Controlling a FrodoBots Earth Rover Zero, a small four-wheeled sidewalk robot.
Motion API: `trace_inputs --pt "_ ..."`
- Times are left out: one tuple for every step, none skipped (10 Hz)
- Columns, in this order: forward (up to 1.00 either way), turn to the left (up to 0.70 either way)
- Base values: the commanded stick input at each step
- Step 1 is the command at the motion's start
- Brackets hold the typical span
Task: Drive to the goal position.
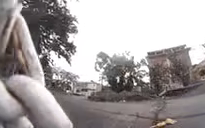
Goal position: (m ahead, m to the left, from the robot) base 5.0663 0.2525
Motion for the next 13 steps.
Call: trace_inputs --pt "-0.70 0.00" --pt "-0.70 0.00" --pt "-0.70 0.00" --pt "-0.70 0.00" --pt "-0.70 0.00" --pt "-0.70 0.00" --pt "-0.70 0.00" --pt "-0.70 0.00" --pt "-0.70 0.00" --pt "-0.70 0.00" --pt "-0.70 0.00" --pt "-0.70 0.00" --pt "-0.70 0.00"
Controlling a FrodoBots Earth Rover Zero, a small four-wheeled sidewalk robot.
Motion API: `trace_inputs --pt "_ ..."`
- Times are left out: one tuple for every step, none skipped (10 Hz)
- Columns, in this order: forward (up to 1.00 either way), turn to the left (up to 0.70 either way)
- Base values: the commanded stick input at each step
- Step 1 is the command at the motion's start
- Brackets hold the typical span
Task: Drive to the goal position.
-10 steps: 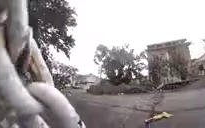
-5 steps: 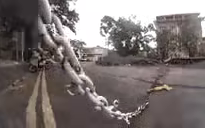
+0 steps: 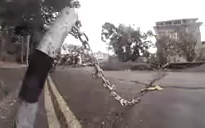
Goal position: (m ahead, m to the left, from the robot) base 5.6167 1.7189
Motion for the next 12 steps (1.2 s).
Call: trace_inputs --pt "-0.70 0.00" --pt "-0.63 0.00" --pt "-0.34 0.00" --pt "-0.05 0.00" --pt "0.00 0.00" --pt "0.00 0.00" --pt "0.15 -0.41" --pt "0.45 -0.34" --pt "0.70 -0.27" --pt "0.70 -0.27" --pt "0.70 -0.27" --pt "0.70 -0.27"
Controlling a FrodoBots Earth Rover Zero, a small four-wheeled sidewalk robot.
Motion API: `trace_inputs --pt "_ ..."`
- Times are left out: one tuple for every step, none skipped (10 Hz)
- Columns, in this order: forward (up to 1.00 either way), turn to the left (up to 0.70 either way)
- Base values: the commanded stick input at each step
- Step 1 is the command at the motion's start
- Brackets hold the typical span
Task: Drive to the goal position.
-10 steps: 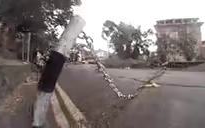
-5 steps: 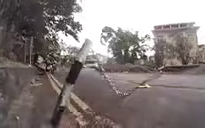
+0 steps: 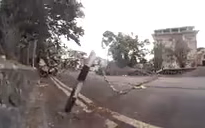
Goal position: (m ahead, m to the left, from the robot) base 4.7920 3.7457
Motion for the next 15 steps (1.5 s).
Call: trace_inputs --pt "0.70 -0.27" --pt "0.70 -0.27" --pt "0.70 -0.27" --pt "0.70 -0.27" --pt "0.70 -0.27" --pt "0.70 -0.27" --pt "0.70 -0.27" --pt "0.70 -0.27" --pt "0.70 -0.27" --pt "0.70 -0.27" --pt "0.70 -0.27" --pt "0.70 -0.27" --pt "0.70 -0.27" --pt "0.70 -0.27" --pt "0.70 -0.27"
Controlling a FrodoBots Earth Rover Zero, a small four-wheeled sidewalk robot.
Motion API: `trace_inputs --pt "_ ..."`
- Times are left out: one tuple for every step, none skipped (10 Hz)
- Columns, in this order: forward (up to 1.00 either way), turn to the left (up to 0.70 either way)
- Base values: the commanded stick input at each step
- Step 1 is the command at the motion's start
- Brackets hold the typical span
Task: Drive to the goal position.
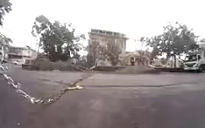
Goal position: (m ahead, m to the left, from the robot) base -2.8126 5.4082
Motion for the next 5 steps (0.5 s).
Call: trace_inputs --pt "0.70 -0.27" --pt "0.70 0.00" --pt "0.70 0.00" --pt "0.70 0.00" --pt "0.70 0.27"
